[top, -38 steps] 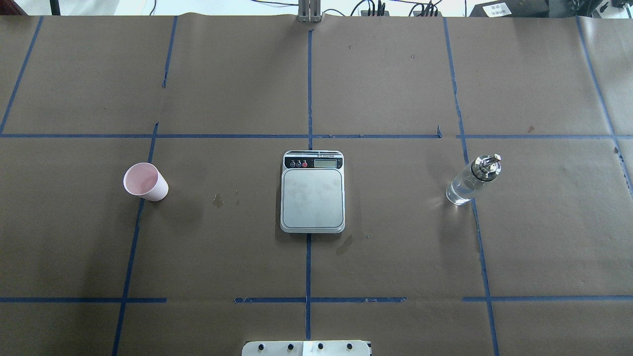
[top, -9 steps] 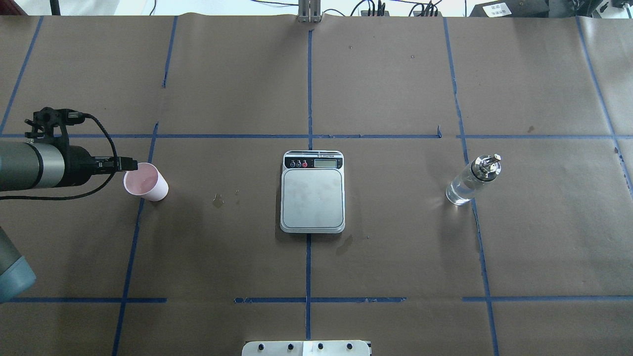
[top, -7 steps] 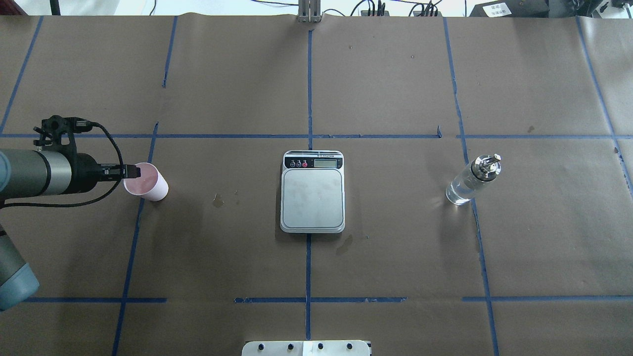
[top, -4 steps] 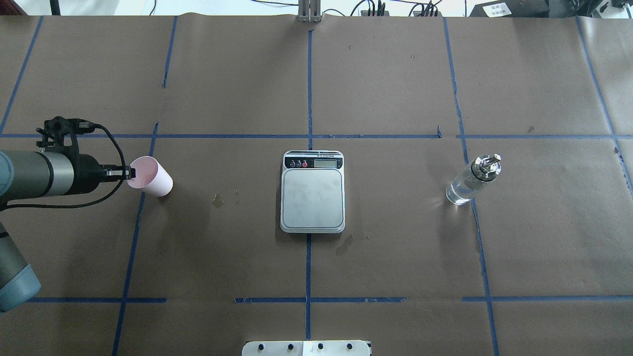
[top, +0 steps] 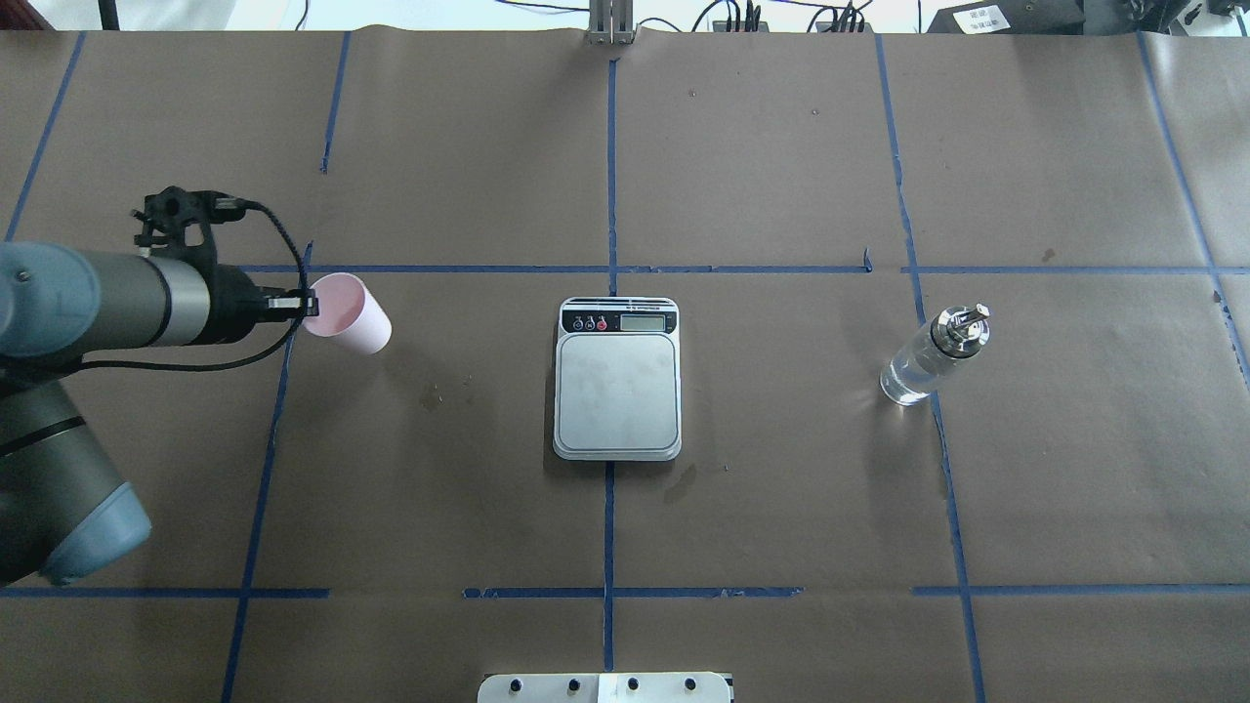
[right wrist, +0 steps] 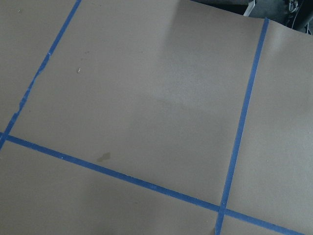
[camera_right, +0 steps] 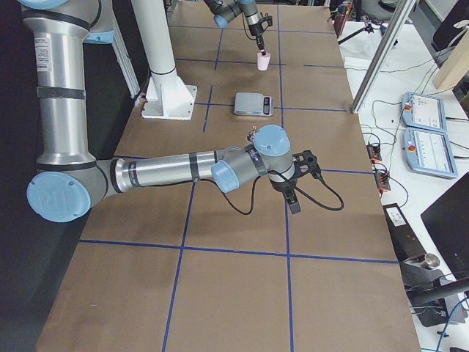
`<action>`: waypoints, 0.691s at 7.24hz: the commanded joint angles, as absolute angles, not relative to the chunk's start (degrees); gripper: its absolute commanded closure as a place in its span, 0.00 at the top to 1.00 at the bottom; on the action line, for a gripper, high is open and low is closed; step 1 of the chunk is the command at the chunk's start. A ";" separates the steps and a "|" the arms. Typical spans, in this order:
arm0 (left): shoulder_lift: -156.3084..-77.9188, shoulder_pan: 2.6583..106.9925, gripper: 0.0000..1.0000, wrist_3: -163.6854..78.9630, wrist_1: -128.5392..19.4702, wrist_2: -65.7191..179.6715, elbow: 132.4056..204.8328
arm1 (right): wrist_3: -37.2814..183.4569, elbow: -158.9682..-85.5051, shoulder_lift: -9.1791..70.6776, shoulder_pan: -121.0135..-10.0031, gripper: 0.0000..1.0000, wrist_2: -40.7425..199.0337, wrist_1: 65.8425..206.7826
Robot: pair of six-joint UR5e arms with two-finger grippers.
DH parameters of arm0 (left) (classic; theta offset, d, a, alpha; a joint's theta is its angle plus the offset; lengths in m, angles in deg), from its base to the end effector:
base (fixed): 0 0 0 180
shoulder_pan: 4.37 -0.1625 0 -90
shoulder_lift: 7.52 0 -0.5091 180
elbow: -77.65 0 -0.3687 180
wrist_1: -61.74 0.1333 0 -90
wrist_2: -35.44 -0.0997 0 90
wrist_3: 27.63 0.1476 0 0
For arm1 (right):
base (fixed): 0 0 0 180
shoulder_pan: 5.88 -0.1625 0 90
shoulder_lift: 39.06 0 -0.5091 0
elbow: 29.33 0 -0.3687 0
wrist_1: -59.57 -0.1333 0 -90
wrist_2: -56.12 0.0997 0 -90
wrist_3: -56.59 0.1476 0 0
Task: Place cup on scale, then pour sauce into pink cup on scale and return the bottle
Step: 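Carry the pink cup with the left gripper onto the scale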
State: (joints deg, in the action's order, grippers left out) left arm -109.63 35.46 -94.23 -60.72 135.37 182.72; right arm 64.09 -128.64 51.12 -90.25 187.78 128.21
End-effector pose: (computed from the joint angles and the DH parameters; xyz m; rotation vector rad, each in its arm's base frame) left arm 0.3999 -0.4739 0.4793 0.4106 0.9676 -0.1697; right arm -0.0145 -0.5053 0.6575 0.4236 -0.7626 -0.1628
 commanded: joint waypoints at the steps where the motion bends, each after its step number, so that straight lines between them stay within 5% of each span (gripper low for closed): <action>1: -124.18 33.96 0.00 -96.61 -43.70 131.96 181.98 | 64.14 -128.65 51.12 -90.25 1.00 187.78 128.21; 3: -135.34 29.23 0.00 -104.84 -39.52 129.07 175.52 | 64.41 -128.73 51.12 -90.25 1.00 187.78 128.21; 5: -138.38 24.82 0.00 -106.56 -39.42 125.02 174.24 | 64.50 -128.82 51.03 -90.25 1.00 187.78 128.21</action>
